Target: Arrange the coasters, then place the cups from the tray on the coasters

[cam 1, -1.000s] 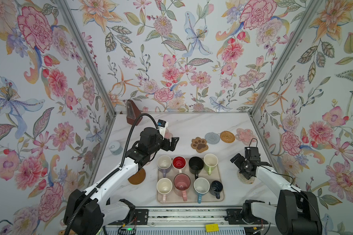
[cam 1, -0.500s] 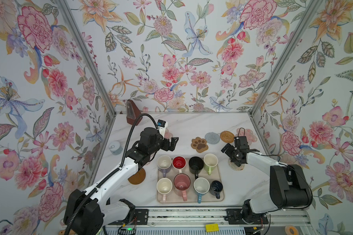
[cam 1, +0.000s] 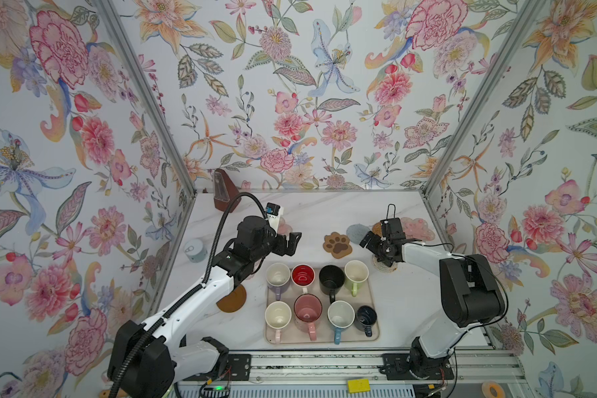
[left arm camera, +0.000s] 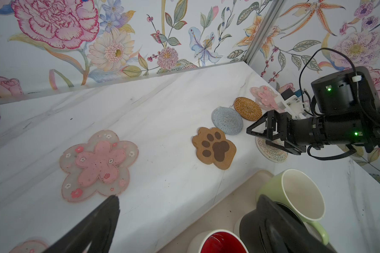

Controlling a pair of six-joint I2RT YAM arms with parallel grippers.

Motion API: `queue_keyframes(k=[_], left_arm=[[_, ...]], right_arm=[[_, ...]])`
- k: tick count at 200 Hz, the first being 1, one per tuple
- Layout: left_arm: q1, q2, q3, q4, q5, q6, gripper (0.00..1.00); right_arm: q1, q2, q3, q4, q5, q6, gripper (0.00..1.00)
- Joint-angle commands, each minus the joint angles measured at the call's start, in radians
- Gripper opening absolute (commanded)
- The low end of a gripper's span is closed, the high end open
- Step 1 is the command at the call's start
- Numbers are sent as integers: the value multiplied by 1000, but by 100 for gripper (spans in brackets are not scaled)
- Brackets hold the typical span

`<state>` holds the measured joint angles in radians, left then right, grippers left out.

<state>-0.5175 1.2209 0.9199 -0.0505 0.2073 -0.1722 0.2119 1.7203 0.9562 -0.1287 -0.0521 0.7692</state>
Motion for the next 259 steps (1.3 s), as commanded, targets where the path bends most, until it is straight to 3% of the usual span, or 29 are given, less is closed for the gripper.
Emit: queue_keyframes(k=[1, 147, 259], left_arm=[[-5, -8, 25, -3, -17, 11, 99], [-5, -21, 25, -7, -22, 16, 99], [-4, -30, 24, -5, -22, 16, 99]], right_arm=[[28, 49, 35, -31, -35, -20, 99], [111, 168, 215, -48, -71, -33, 99], [192, 144, 166, -16, -96, 21, 99]])
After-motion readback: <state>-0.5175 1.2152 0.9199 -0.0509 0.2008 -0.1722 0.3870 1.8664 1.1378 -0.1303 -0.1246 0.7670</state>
